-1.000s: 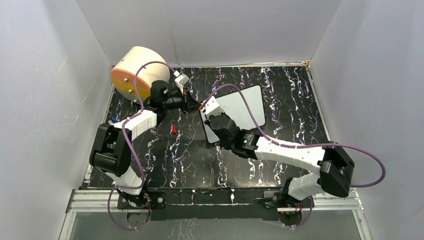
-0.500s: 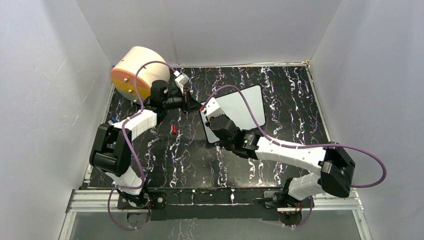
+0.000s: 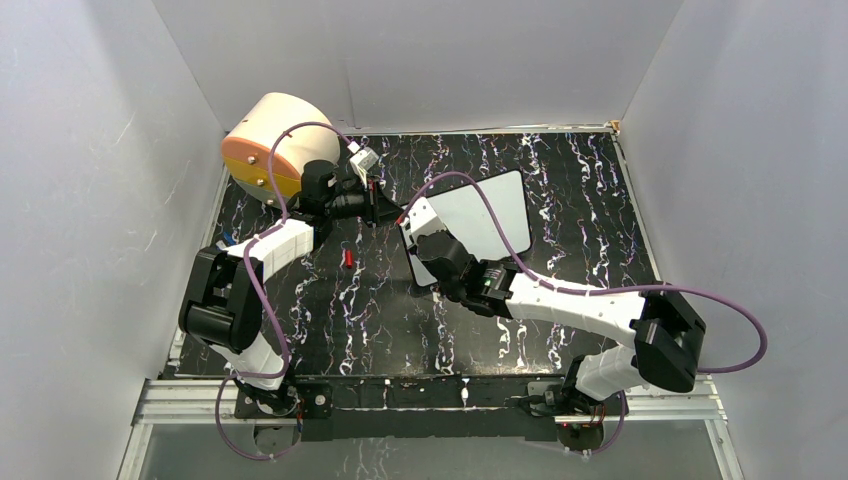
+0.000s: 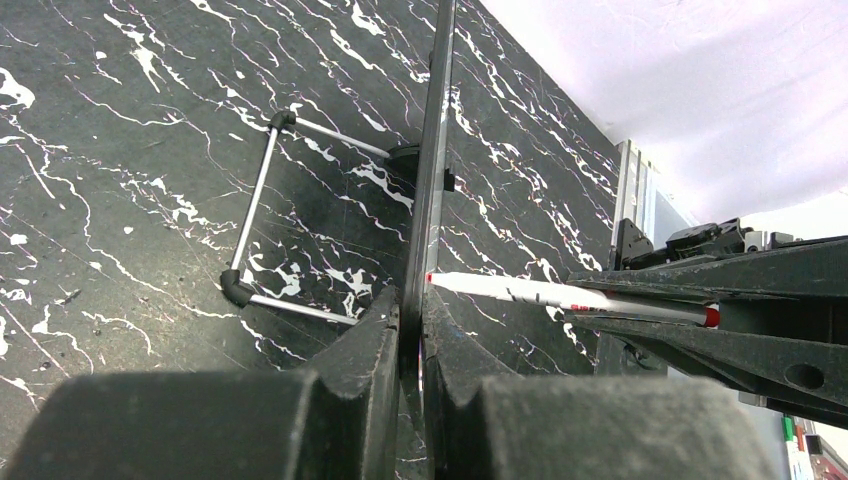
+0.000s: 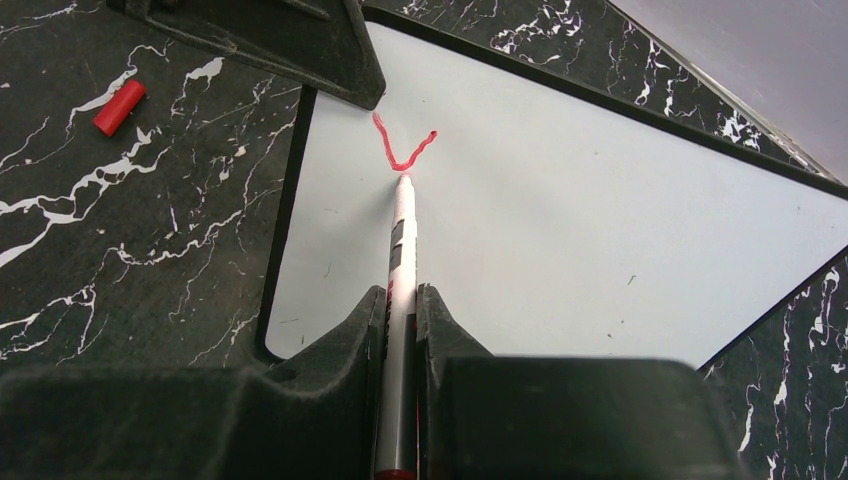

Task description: Write a sentence on the whiteboard

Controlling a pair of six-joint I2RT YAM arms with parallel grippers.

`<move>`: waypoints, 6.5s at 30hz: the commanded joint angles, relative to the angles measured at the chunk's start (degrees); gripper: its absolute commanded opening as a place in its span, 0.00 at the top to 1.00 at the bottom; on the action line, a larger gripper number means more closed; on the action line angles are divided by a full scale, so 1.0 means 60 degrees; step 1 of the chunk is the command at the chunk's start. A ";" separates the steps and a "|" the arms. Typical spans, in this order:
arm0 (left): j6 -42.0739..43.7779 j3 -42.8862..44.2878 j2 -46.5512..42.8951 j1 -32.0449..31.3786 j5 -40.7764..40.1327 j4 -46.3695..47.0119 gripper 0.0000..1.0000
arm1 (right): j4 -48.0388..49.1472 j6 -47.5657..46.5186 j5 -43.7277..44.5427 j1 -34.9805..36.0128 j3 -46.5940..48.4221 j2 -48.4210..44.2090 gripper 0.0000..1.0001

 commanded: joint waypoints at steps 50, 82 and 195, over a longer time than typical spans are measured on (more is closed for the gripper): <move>0.0334 0.0210 -0.0299 -0.0078 -0.0548 -0.0528 1.00 | -0.1074 0.1088 -0.0052 0.0028 0.0265 0.0010 1.00; 0.0422 0.0256 -0.0282 -0.0074 -0.0579 -0.0675 1.00 | 0.0909 0.0316 0.0013 -0.0255 -0.0501 -0.0764 1.00; 0.0567 0.0362 -0.0242 -0.0078 -0.0570 -0.1001 1.00 | 0.0683 0.0220 -0.0164 -0.0537 -0.0683 -0.0991 1.00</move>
